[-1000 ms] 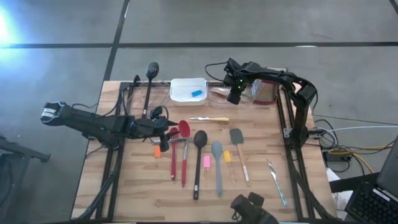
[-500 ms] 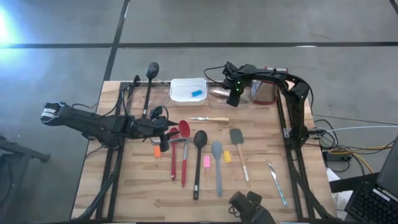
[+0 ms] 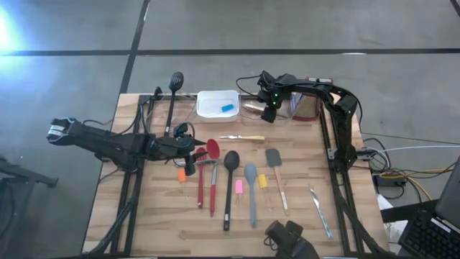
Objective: Pick & Place Kitchen Items
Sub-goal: Put the green knife into the right transparent bin, then put the black serving spoon into the left transparent bin
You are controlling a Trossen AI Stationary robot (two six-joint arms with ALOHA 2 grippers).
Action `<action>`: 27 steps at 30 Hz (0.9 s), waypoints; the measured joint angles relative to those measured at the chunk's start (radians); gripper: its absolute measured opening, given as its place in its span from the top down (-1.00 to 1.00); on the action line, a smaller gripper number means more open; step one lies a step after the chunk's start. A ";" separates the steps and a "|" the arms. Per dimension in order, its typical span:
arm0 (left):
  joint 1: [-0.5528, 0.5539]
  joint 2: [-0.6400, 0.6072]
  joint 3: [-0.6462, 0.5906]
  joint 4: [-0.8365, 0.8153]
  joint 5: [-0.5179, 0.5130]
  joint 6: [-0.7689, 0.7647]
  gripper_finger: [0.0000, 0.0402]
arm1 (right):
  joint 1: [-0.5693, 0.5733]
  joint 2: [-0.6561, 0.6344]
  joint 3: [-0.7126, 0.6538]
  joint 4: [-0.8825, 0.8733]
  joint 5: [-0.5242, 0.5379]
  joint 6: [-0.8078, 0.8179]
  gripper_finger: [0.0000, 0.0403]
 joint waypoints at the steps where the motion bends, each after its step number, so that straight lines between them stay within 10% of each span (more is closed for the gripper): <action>1: 0.000 0.000 0.000 0.000 0.000 0.000 0.17 | 0.000 0.000 0.002 0.000 0.001 0.009 0.31; 27: 0.000 0.000 0.000 -0.001 0.000 -0.001 0.17 | 0.085 -0.272 0.052 -0.138 -0.012 0.138 0.59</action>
